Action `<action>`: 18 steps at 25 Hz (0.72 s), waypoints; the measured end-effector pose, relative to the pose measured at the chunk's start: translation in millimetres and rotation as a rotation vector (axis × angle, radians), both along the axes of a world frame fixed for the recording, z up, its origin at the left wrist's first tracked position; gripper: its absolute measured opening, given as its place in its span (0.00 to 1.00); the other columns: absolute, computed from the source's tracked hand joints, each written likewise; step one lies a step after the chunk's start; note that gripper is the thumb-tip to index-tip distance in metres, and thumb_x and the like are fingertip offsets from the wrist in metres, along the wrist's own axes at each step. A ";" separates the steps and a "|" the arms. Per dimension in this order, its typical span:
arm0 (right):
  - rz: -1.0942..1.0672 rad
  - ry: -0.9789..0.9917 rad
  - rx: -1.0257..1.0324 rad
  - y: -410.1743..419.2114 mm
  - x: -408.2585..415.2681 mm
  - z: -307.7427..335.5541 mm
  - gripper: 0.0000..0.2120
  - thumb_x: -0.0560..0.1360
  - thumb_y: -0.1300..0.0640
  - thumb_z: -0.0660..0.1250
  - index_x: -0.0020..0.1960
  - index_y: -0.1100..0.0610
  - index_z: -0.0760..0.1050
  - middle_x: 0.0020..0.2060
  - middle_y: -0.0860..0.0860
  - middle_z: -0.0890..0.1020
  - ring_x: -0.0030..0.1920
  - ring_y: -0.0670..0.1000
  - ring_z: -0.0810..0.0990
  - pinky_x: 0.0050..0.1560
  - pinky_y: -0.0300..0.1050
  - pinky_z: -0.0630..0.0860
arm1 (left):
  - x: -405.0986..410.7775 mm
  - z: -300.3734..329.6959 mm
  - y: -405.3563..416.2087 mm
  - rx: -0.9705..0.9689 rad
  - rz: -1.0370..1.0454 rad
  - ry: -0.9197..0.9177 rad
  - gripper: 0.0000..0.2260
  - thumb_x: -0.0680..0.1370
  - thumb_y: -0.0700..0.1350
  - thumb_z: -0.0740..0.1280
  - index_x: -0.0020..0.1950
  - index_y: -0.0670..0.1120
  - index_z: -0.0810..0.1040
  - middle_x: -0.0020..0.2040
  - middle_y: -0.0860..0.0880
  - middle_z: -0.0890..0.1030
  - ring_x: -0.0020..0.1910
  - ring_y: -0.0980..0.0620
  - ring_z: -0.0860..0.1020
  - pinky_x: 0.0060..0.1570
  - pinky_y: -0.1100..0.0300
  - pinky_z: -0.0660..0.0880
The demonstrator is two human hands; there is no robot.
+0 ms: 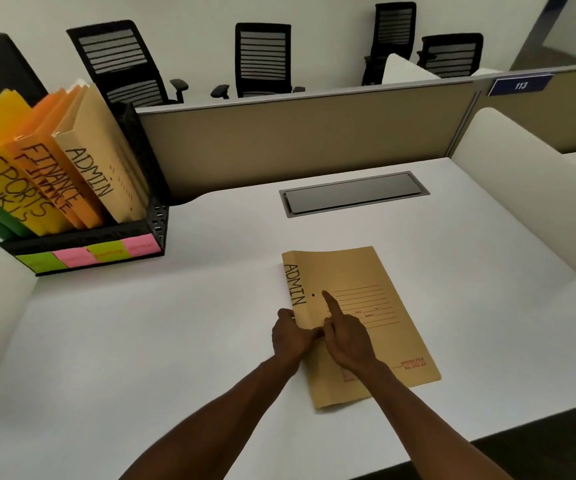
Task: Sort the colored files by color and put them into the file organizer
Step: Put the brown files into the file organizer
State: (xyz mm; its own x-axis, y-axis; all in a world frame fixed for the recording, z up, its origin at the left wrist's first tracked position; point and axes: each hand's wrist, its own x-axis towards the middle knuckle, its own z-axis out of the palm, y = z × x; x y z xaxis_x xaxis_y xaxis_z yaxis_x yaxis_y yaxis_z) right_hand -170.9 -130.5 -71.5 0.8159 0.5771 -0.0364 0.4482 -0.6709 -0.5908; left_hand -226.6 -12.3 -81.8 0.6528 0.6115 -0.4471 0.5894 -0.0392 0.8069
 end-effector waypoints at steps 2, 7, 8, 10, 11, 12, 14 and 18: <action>0.041 0.022 0.008 10.2 -5.3 0.3 0.28 0.83 0.54 0.56 0.80 0.47 0.50 0.38 0.50 0.81 0.35 0.45 0.77 0.37 0.34 0.72 | -9.4 1.5 13.5 -0.001 0.041 0.015 0.31 0.65 0.52 0.80 0.58 0.50 0.65 0.57 0.48 0.77 0.51 0.50 0.76 0.49 0.57 0.78; 0.157 0.044 0.028 56.0 -9.3 10.3 0.25 0.81 0.50 0.59 0.77 0.43 0.59 0.47 0.49 0.85 0.41 0.46 0.82 0.38 0.30 0.74 | -36.0 18.0 46.3 0.041 0.157 -0.087 0.28 0.72 0.46 0.76 0.66 0.47 0.64 0.63 0.44 0.76 0.59 0.44 0.78 0.57 0.51 0.79; 0.160 0.029 0.043 70.5 -7.3 15.4 0.24 0.80 0.49 0.60 0.76 0.43 0.62 0.51 0.49 0.85 0.45 0.47 0.83 0.41 0.28 0.72 | -41.5 24.5 53.2 0.057 0.164 -0.128 0.29 0.72 0.46 0.75 0.68 0.48 0.64 0.64 0.45 0.76 0.60 0.44 0.78 0.57 0.50 0.79; 0.165 -0.008 0.069 102.5 -0.5 30.7 0.25 0.78 0.47 0.64 0.74 0.46 0.66 0.59 0.49 0.82 0.56 0.49 0.81 0.50 0.32 0.72 | -53.9 39.1 67.6 0.095 0.173 -0.211 0.28 0.73 0.47 0.75 0.69 0.50 0.65 0.64 0.46 0.76 0.59 0.46 0.78 0.58 0.49 0.79; 0.168 -0.027 0.082 118.6 4.4 41.3 0.26 0.78 0.47 0.65 0.74 0.47 0.66 0.64 0.49 0.79 0.61 0.51 0.79 0.55 0.37 0.71 | -60.1 46.9 74.3 0.117 0.178 -0.247 0.28 0.73 0.47 0.74 0.69 0.50 0.65 0.64 0.47 0.77 0.58 0.47 0.78 0.58 0.50 0.79; 0.169 -0.048 0.097 134.4 9.8 53.8 0.27 0.77 0.46 0.66 0.75 0.48 0.65 0.68 0.50 0.76 0.66 0.52 0.75 0.60 0.40 0.69 | -65.7 54.8 80.2 0.140 0.185 -0.282 0.27 0.74 0.47 0.74 0.68 0.51 0.65 0.63 0.48 0.77 0.57 0.48 0.78 0.57 0.50 0.79; 0.176 -0.108 0.121 169.7 17.7 84.9 0.32 0.76 0.45 0.67 0.77 0.49 0.61 0.73 0.51 0.70 0.71 0.54 0.69 0.65 0.45 0.67 | -77.9 70.8 94.1 0.185 0.205 -0.353 0.26 0.74 0.47 0.73 0.68 0.54 0.65 0.63 0.50 0.76 0.56 0.50 0.78 0.56 0.51 0.80; 0.214 -0.177 0.156 238.7 23.5 154.8 0.35 0.76 0.39 0.65 0.78 0.48 0.57 0.74 0.53 0.68 0.70 0.57 0.70 0.59 0.50 0.72 | -91.5 98.6 121.5 0.279 0.240 -0.478 0.26 0.75 0.46 0.72 0.68 0.55 0.65 0.63 0.52 0.76 0.57 0.50 0.78 0.54 0.50 0.81</action>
